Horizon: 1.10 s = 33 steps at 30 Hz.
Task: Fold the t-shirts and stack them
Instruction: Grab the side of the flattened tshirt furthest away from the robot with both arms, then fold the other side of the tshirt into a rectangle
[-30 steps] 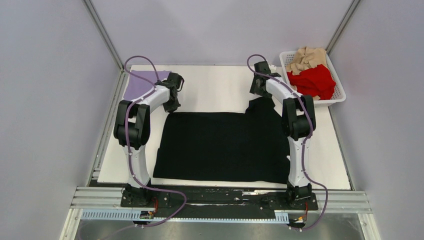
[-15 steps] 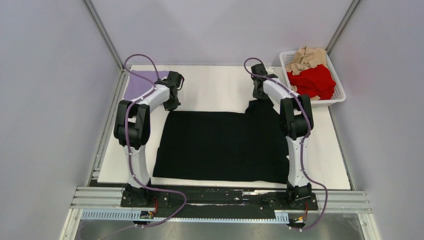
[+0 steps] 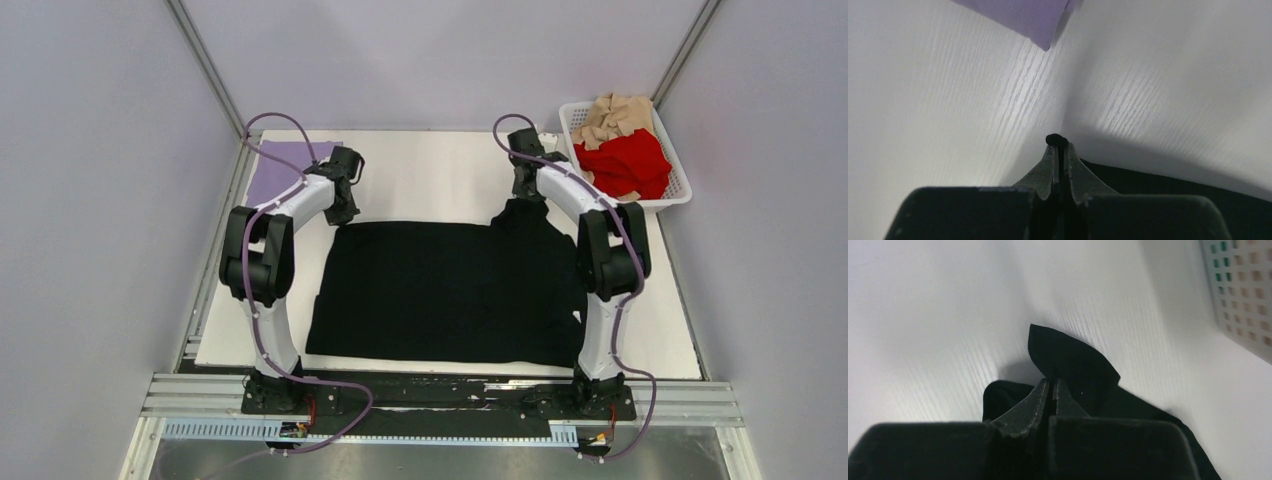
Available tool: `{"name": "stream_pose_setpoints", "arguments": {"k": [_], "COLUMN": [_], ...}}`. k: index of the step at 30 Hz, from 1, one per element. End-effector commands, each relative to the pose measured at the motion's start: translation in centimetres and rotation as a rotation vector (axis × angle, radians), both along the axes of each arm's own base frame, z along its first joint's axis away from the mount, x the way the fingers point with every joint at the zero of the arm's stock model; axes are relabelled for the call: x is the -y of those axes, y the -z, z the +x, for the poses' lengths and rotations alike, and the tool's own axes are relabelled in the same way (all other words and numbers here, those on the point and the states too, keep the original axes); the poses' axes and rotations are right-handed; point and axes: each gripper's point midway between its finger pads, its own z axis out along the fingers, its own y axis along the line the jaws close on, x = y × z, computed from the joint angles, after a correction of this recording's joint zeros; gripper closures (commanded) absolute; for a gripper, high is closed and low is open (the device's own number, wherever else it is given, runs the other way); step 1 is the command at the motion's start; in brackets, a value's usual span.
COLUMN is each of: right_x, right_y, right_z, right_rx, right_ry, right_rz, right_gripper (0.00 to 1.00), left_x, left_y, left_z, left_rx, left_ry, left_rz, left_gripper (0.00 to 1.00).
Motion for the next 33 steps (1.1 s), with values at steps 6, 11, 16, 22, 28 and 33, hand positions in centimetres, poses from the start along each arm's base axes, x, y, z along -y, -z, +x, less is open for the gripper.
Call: {"name": "stream_pose_setpoints", "arguments": {"k": [6, 11, 16, 22, 28, 33], "right_x": [0.5, 0.7, 1.1, 1.9, 1.0, 0.8], "right_y": [-6.6, -7.9, -8.3, -7.5, -7.0, -6.2], "right_z": [-8.9, -13.7, -18.3, -23.1, -26.2, -28.4], "right_rx": [0.135, 0.139, 0.116, 0.034, -0.017, -0.100], "right_ry": [0.027, 0.039, 0.067, 0.093, 0.070, 0.063], "right_rz": [0.038, 0.050, 0.032, 0.022, 0.086, 0.121], "right_gripper": [1.00, 1.00, 1.00, 1.00, 1.00, 1.00], "left_x": [0.3, 1.1, 0.5, 1.9, 0.4, -0.2], "left_y": [-4.9, -6.1, -6.7, -5.7, -5.1, -4.7], "left_z": [-3.3, -5.6, -8.6, -11.1, -13.3, -14.9], "left_rx": [0.142, 0.180, 0.197, 0.189, 0.148, 0.140], "left_ry": [0.034, 0.055, 0.041, 0.092, 0.054, 0.059], "left_rz": [-0.054, -0.101, -0.109, -0.197, -0.144, -0.135], "left_gripper": [1.00, 1.00, 1.00, 1.00, 1.00, 1.00]}}
